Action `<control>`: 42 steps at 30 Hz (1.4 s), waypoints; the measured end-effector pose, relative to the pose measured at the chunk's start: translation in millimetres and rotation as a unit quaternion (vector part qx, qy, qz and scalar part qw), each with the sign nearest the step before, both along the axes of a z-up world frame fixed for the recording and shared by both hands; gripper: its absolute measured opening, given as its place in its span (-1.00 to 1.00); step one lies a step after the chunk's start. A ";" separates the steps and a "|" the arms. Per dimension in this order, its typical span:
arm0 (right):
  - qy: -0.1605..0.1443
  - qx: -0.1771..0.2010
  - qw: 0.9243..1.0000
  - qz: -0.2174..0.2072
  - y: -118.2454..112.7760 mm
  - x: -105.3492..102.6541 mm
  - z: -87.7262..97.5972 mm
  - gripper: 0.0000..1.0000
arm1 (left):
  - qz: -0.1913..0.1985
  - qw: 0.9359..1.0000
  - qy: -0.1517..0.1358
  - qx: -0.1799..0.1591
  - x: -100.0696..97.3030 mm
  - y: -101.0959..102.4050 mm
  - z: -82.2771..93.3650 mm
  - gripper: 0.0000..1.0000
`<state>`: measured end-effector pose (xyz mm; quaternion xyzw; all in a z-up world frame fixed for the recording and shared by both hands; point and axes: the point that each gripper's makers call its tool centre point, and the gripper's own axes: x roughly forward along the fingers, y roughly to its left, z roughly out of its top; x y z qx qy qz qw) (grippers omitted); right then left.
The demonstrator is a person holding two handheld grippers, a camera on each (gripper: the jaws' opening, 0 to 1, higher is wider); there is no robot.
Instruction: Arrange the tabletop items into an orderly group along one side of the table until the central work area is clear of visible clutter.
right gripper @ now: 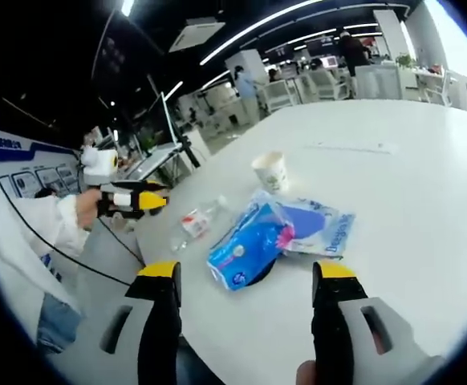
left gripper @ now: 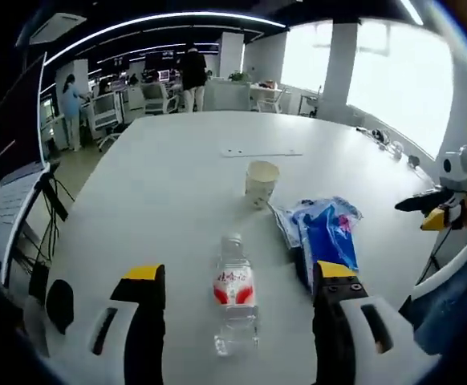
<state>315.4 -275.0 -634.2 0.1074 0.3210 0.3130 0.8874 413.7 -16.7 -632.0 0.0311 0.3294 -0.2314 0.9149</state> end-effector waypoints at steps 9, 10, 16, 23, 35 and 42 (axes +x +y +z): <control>0.005 0.008 1.000 -0.020 -10.3 -5.0 -5.2 0.17 | -0.020 1.000 0.014 0.008 27.3 -11.9 0.6 0.46; 0.009 0.011 1.000 -0.023 -12.4 -5.6 -6.4 0.17 | -0.022 1.000 0.018 0.011 30.4 -15.1 -1.7 0.46; 0.009 0.022 0.999 -0.042 -17.9 -4.4 -2.9 0.17 | -0.048 0.994 0.079 0.065 36.9 -26.0 -37.7 0.43; 0.028 0.017 0.998 -0.049 -22.7 -9.9 -13.7 0.08 | -0.054 0.991 0.104 0.067 52.1 -42.1 -63.0 0.44; 0.052 0.027 0.996 -0.062 -17.9 -16.6 -24.1 0.01 | -0.041 0.987 0.146 0.060 56.5 -49.6 -86.2 0.27; 0.059 0.036 0.995 -0.066 -10.7 -20.8 -25.7 -0.07 | -0.040 0.985 0.156 0.065 59.2 -51.1 -101.8 0.15</control>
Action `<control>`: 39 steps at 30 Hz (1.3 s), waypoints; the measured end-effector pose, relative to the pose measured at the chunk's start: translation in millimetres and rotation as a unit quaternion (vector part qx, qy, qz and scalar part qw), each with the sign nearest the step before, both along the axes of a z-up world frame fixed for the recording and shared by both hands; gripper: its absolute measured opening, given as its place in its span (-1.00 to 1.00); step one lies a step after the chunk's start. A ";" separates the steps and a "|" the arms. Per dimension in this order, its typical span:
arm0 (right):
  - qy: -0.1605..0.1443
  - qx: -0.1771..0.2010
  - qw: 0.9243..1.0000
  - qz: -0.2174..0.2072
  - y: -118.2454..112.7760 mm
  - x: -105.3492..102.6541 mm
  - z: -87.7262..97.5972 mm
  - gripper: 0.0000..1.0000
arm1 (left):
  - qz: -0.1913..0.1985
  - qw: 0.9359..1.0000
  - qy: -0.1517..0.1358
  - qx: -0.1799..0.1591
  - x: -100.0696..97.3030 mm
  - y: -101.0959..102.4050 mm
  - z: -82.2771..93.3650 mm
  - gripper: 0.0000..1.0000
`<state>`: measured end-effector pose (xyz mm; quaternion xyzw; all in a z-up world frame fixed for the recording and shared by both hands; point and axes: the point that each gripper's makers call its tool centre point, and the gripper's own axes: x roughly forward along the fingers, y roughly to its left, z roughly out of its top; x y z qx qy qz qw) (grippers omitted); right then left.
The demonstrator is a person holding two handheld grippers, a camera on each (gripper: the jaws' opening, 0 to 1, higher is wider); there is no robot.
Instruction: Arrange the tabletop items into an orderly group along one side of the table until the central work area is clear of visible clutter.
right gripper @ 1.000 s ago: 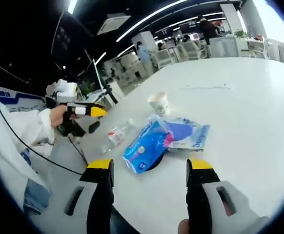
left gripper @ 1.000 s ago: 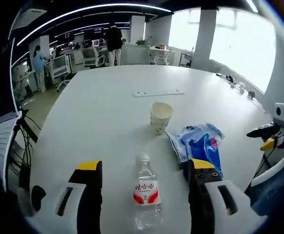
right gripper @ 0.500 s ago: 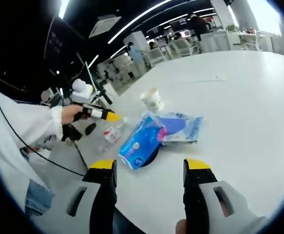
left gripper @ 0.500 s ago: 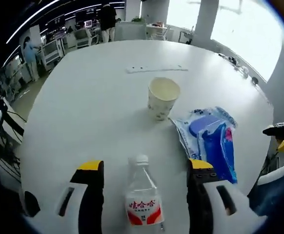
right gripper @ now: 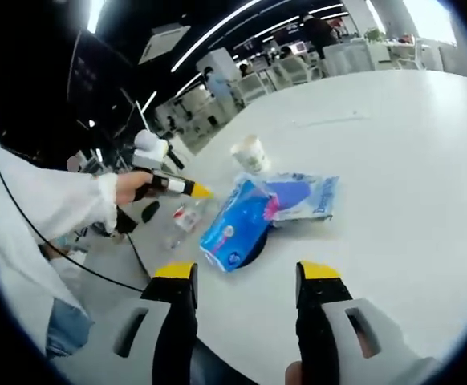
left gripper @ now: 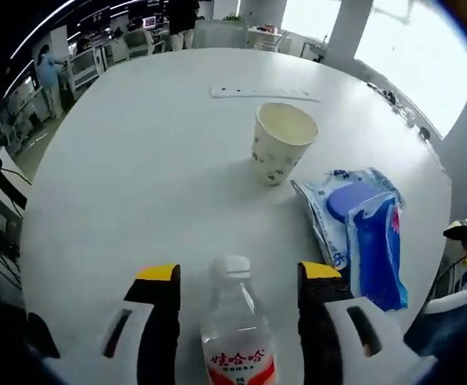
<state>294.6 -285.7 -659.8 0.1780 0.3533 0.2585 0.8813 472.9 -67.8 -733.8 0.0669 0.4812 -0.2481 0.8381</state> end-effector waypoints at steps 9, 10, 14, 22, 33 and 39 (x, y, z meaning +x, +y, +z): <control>0.002 0.020 0.999 -0.040 -11.2 -1.3 4.4 -0.12 | 0.007 1.000 -0.007 0.009 2.4 1.2 -11.4 -0.12; 0.002 0.022 0.999 -0.044 -12.0 -1.6 4.4 -0.12 | 0.013 1.000 -0.006 0.010 1.7 2.5 -14.4 -0.13; 0.002 0.030 0.998 -0.055 -11.7 -1.9 5.9 -0.15 | 0.026 1.000 0.005 0.017 -2.0 6.4 -25.3 -0.16; -0.001 0.030 0.998 -0.060 -11.5 -2.8 8.1 -0.20 | 0.038 0.999 -0.005 0.008 5.2 7.4 -23.4 -0.45; 0.000 0.033 0.996 -0.081 -17.3 -2.4 7.6 -0.27 | 0.015 0.999 -0.032 -0.009 -6.4 3.0 4.1 -0.59; -0.004 0.036 0.996 -0.076 -11.3 -2.6 8.0 -0.27 | 0.035 0.992 -0.101 -0.064 -5.8 7.9 61.2 -0.60</control>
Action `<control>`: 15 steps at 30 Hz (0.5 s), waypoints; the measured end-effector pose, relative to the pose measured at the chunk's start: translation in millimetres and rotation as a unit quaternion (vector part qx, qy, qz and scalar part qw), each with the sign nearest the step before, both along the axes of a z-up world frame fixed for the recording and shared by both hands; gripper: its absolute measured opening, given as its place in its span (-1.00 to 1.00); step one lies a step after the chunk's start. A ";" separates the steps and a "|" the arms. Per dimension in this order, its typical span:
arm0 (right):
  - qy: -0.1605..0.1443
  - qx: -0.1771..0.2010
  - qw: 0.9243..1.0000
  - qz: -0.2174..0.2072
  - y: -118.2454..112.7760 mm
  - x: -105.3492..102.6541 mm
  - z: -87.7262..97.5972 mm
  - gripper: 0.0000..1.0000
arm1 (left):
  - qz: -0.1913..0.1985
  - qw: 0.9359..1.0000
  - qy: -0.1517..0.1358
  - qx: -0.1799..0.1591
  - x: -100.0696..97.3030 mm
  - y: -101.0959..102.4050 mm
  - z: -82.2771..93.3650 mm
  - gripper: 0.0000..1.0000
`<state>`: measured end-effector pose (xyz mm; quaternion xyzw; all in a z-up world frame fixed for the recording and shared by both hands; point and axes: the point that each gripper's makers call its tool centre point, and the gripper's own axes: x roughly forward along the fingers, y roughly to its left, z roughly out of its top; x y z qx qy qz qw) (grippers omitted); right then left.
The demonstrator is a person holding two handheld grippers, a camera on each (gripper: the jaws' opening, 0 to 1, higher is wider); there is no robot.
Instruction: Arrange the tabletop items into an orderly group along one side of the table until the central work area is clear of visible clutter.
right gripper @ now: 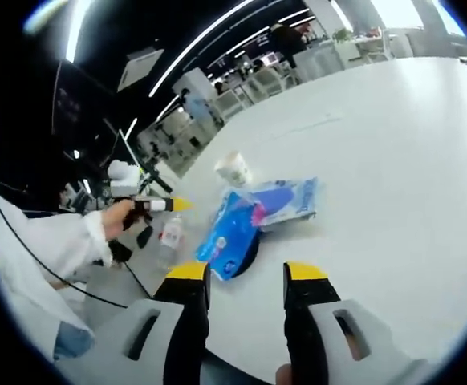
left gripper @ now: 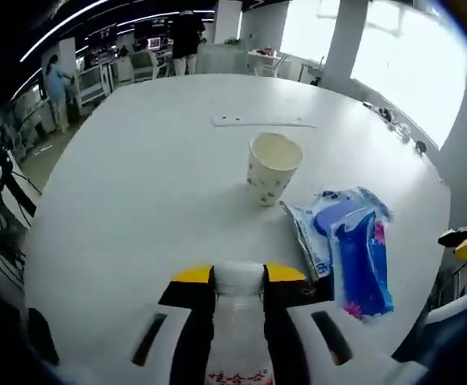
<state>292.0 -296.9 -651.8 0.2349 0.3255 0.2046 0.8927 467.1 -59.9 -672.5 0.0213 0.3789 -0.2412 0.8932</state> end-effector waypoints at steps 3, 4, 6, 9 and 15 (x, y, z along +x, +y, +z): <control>-0.014 0.015 1.000 0.007 7.6 2.9 7.5 -0.24 | 0.021 0.999 -0.019 -0.023 -5.5 11.2 22.8 -0.61; -0.020 0.015 1.000 0.010 10.2 4.3 9.8 -0.23 | 0.031 0.999 -0.029 -0.030 -8.1 16.5 32.3 -0.61; -0.029 0.015 0.999 0.014 13.1 6.2 13.6 -0.19 | 0.046 0.997 -0.045 -0.039 -11.2 23.8 46.3 -0.61; -0.041 0.023 0.999 0.007 13.7 10.0 18.9 -0.12 | 0.059 0.995 -0.071 -0.043 -11.4 32.2 65.6 -0.61; -0.051 0.025 0.998 0.002 12.6 14.2 22.4 -0.13 | 0.060 0.988 -0.133 -0.042 12.0 32.1 112.5 -0.61</control>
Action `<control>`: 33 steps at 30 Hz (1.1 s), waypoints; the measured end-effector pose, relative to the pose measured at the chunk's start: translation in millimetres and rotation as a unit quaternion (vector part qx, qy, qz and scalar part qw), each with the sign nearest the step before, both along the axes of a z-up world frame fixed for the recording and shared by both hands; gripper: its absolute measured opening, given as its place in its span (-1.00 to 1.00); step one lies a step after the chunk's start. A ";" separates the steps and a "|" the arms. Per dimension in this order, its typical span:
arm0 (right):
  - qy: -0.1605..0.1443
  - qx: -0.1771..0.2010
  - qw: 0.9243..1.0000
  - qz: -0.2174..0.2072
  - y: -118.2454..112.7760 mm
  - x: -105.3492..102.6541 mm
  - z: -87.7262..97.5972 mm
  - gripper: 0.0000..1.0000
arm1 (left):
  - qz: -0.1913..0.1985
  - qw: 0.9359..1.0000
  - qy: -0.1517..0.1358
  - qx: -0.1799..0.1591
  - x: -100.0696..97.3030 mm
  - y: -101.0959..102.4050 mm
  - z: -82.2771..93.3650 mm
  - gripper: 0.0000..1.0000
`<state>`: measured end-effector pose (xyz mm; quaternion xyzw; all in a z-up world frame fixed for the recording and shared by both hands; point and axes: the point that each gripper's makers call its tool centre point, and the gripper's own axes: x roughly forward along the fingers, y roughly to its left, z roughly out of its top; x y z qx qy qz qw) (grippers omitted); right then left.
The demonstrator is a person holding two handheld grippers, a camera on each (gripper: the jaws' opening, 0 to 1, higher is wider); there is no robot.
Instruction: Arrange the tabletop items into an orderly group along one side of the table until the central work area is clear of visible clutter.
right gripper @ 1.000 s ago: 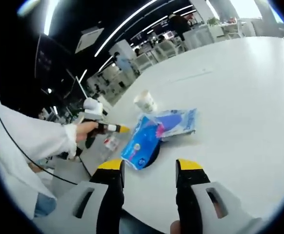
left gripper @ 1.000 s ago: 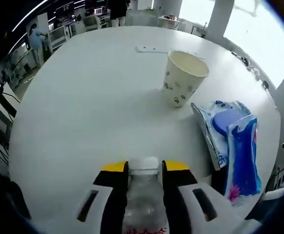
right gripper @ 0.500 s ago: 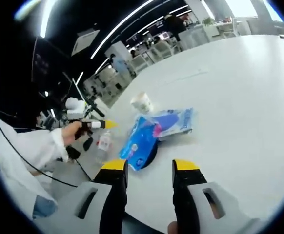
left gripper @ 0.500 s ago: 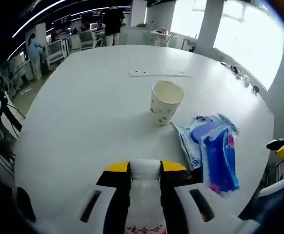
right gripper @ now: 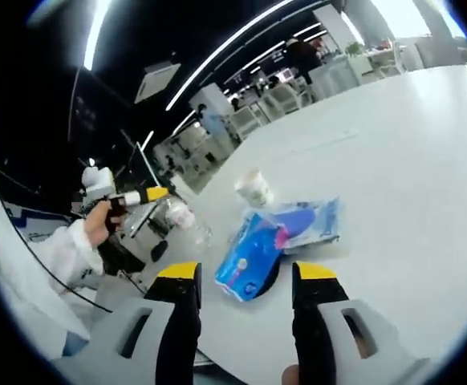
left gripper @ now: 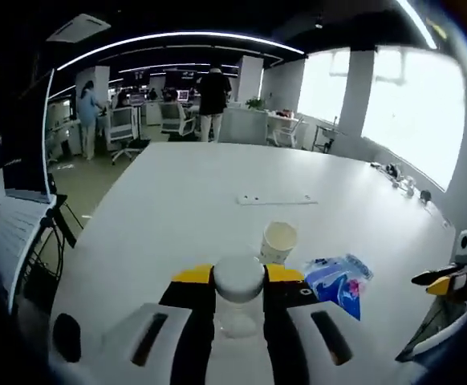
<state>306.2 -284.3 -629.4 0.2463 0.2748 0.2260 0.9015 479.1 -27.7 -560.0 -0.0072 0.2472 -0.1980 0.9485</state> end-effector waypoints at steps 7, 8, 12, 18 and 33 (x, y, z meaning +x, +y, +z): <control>-0.012 0.005 1.000 -0.015 -7.3 4.0 7.2 -0.08 | -0.027 0.999 -0.030 0.018 28.6 -23.6 29.8 -0.61; -0.013 0.005 1.000 -0.017 -8.9 4.6 7.7 -0.08 | -0.031 0.999 -0.034 0.021 32.2 -27.8 32.8 -0.61; -0.013 0.003 1.000 -0.023 -13.4 2.1 7.0 -0.08 | -0.034 0.999 -0.040 0.014 45.6 -36.1 39.3 -0.61; -0.008 0.003 0.999 -0.033 -20.6 -4.0 3.2 -0.12 | -0.031 0.999 -0.035 0.008 65.6 -47.3 36.6 -0.61; 0.000 0.024 0.997 -0.073 -37.1 -5.3 -1.8 -0.09 | -0.005 1.000 0.010 0.020 101.2 -52.4 0.3 -0.60</control>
